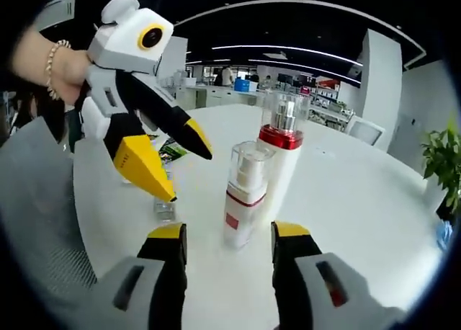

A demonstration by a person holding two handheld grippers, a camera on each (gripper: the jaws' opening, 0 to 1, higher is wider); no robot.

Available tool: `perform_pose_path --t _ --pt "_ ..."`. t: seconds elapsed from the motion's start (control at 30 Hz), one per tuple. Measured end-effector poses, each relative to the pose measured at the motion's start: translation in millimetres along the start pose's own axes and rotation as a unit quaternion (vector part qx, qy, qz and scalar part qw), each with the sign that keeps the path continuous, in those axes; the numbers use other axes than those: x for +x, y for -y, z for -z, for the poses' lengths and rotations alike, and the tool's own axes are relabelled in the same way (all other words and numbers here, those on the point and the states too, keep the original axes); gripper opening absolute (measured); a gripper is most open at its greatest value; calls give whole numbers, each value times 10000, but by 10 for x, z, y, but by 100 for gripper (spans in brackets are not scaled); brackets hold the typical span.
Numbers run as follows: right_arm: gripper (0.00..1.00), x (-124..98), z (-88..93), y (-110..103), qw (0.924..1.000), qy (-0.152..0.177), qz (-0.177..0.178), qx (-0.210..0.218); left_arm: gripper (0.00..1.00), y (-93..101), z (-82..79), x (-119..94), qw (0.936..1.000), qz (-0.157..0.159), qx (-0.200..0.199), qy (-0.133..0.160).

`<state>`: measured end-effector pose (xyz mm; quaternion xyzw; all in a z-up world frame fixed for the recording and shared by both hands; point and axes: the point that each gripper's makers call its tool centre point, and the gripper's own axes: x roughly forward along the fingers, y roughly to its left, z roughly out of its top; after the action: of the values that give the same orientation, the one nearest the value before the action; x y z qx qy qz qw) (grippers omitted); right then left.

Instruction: Arrange the skincare products in the storage area until every visible bottle or jar stands upright without overlapping.

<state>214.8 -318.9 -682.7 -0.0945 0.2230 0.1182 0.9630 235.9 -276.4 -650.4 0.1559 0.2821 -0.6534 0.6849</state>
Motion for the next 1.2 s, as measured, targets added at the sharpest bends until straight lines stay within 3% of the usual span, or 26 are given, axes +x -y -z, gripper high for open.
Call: perform_pose_path --t 0.33,0.63,0.7,0.9,0.97,1.2 --pt "63 -189 -89 -177 9997 -24 162 160 65 -19 315 -524 9970 -302 -690 169" --pt "74 -208 -187 -497 9985 -53 82 542 78 -61 624 -1114 9890 -675 -1207 533" --pt "78 -215 -226 -505 9968 6 147 789 82 -45 671 -1206 9860 -676 -1369 673" --pt "86 -277 -310 -532 9954 84 243 920 91 -13 924 -1506 9785 -815 -1707 823" --pt "87 -294 -328 -542 9952 116 282 931 97 -8 899 -1605 9709 -844 -1936 1128" --pt "91 -306 -426 -586 9953 263 394 849 97 -4 1012 -1814 9702 -960 -1860 1218"
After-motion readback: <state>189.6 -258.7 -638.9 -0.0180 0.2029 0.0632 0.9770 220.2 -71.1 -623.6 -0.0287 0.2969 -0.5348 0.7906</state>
